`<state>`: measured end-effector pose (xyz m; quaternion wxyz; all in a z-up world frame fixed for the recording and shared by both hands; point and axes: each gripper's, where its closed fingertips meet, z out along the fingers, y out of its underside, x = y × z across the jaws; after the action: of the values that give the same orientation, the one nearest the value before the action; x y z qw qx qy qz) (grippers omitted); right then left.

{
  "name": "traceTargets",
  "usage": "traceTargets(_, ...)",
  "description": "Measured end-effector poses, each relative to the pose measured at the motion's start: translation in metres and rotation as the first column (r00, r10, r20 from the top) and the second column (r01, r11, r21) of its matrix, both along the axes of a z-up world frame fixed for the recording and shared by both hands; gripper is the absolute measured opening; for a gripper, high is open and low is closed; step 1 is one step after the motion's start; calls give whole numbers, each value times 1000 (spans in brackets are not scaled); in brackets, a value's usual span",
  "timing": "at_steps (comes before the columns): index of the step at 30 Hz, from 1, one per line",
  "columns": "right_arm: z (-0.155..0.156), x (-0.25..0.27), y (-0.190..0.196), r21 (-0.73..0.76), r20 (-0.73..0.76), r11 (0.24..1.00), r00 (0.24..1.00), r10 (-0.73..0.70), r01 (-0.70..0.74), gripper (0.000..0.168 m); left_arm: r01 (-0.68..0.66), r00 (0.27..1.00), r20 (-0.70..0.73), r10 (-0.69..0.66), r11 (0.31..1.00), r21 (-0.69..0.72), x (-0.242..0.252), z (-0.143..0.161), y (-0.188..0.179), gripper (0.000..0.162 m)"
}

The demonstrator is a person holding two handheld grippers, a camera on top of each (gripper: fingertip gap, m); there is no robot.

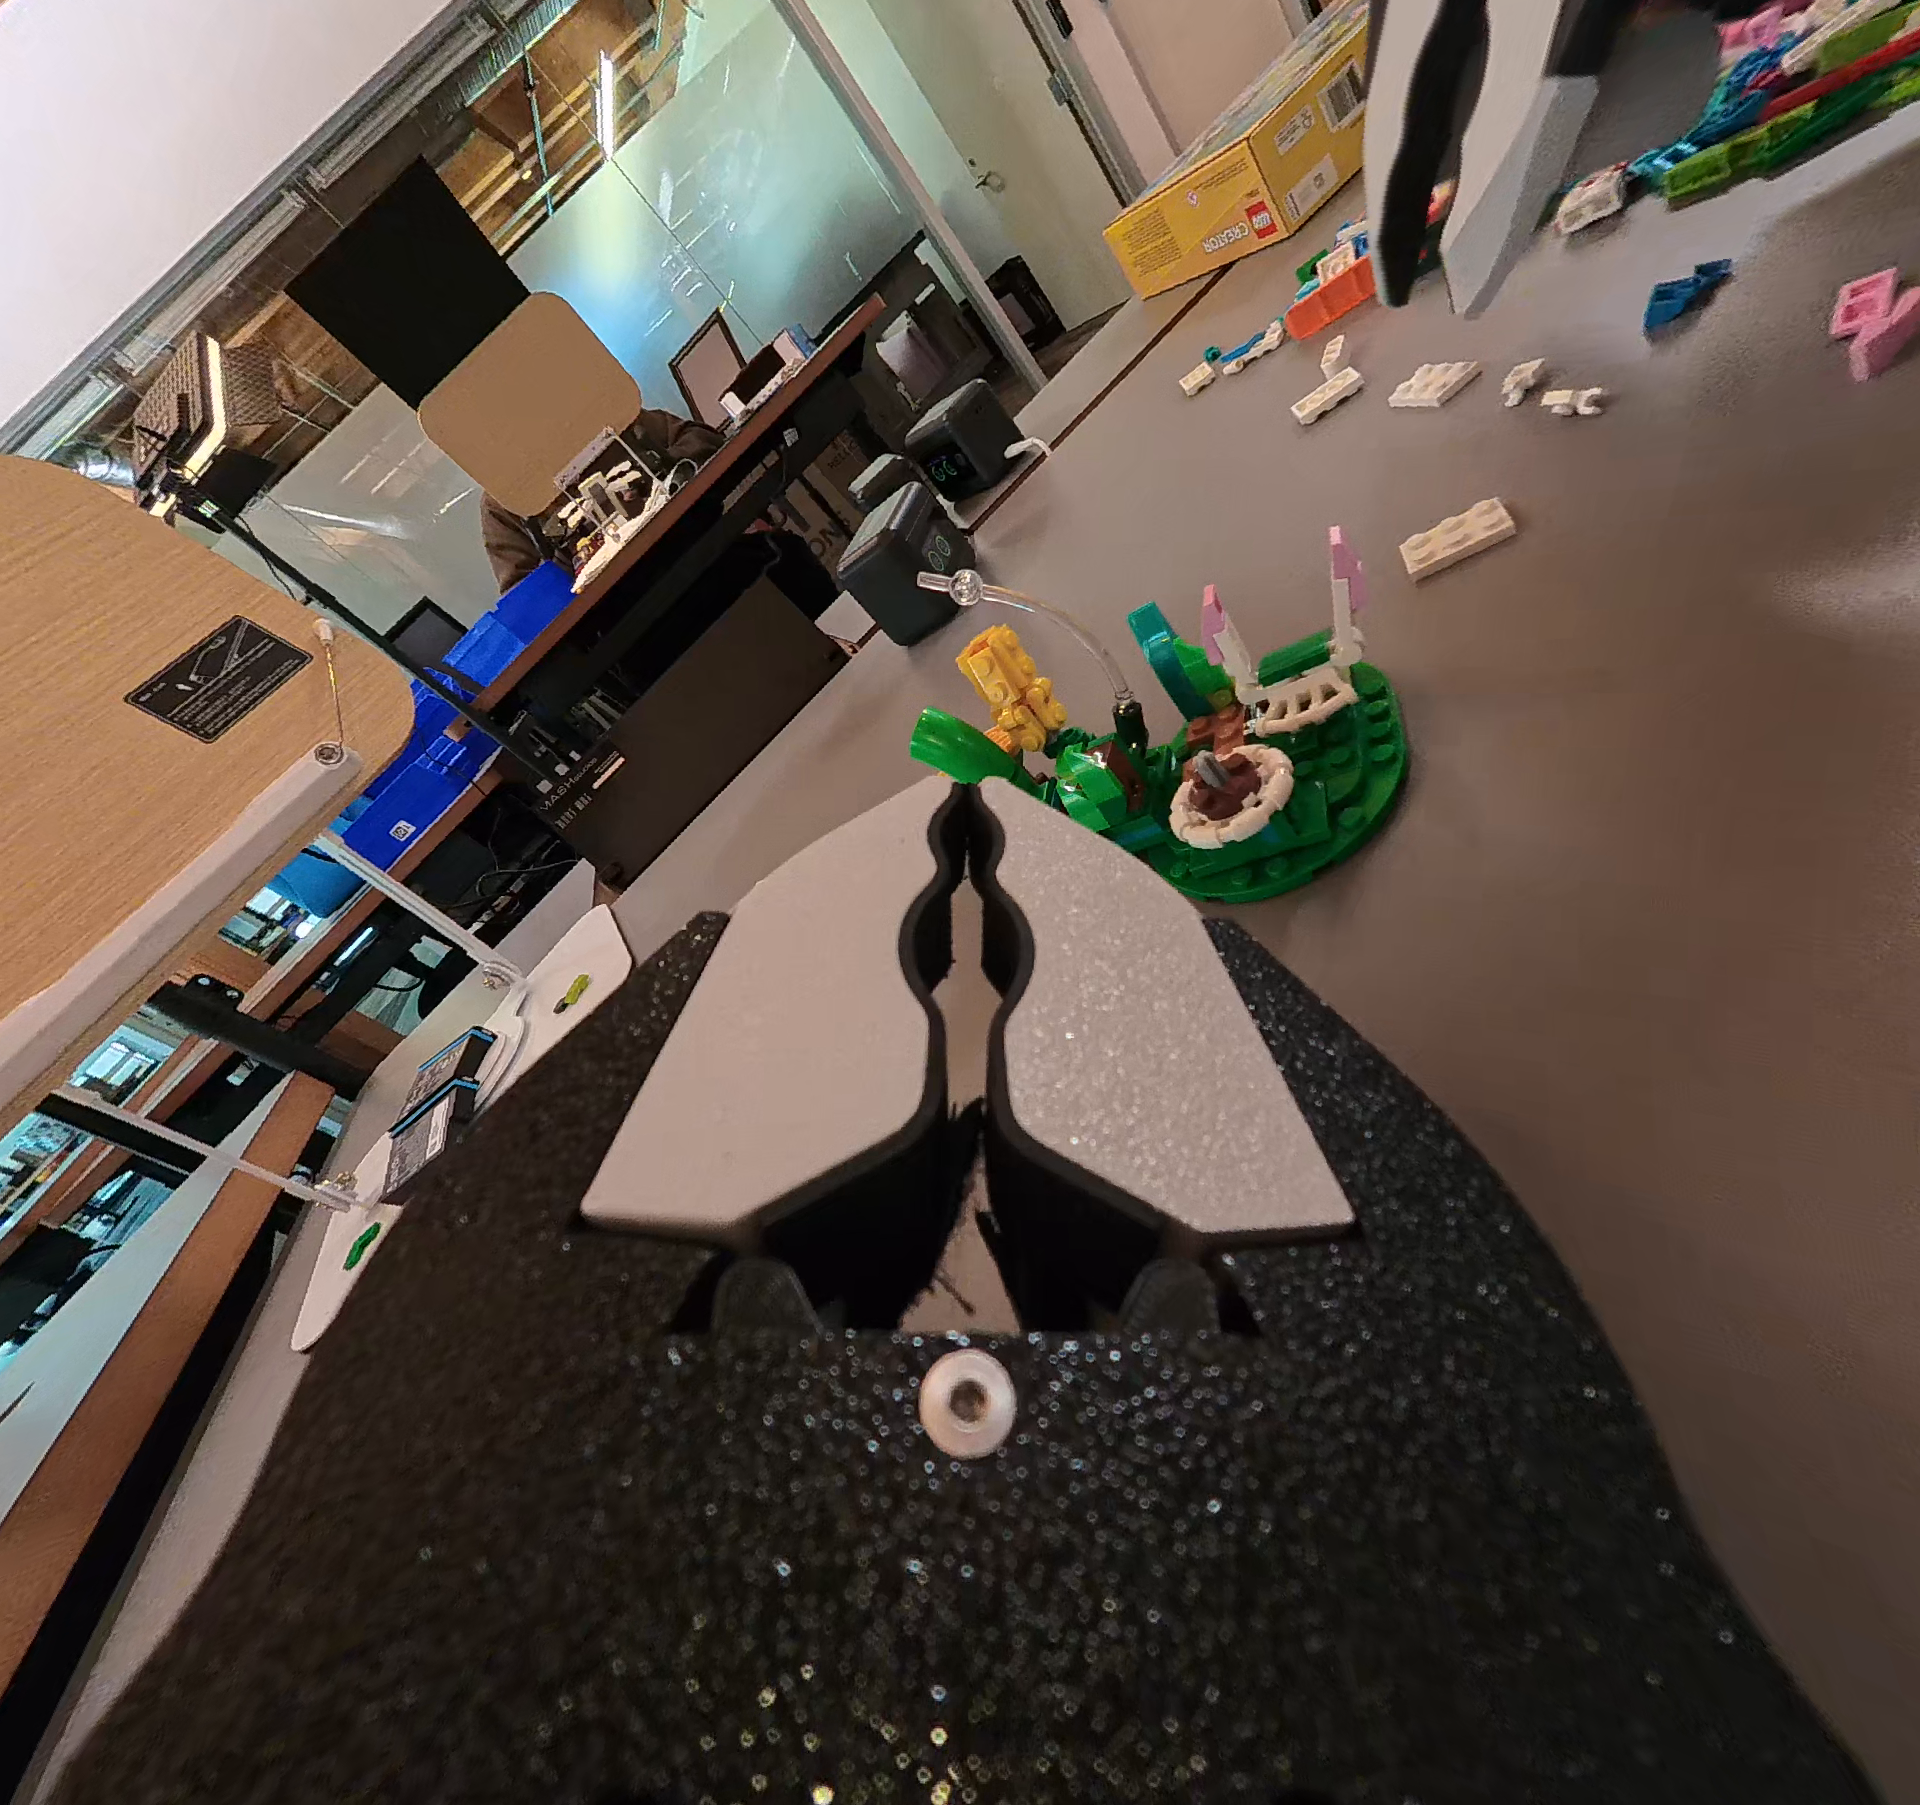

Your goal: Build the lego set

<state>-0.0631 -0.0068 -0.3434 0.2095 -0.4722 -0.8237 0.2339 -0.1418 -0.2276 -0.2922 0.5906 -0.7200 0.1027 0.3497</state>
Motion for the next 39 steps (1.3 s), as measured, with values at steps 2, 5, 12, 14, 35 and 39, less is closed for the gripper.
traceTargets(2, -7, -3, 6, -11, 37, 1000, 999, 11, -11, 32, 0, 1000, -1, 0, 1000, 0, 0, 0, 0, 0)
traceTargets(5, -16, -6, 8, -37, 89, 999, 995, 43, -40, 33, 0, 1000, -2, 0, 1000, -1, 0, 0, 0, 0)
traceTargets(12, -23, -7, 2, -27, 164, 993, 980, 116, -113, 22, -1, 1000, 0, 1, 1000, 0, 0, 0, 0, 0)
traceTargets(14, -21, -14, 3, 26, 158, 988, 977, 146, -152, 22, -1, 1000, 1, 1, 1000, -1, 0, 0, 1, 0)
traceTargets(35, -21, -233, -81, 72, 208, 930, 918, 339, -360, 24, 3, 1000, 1, -3, 1000, 4, 2, 0, -2, 0)
traceTargets(39, -4, -205, -60, 120, 160, 929, 930, 330, -350, 28, -1, 1000, 5, 1, 1000, 5, 1, 0, -2, 0)
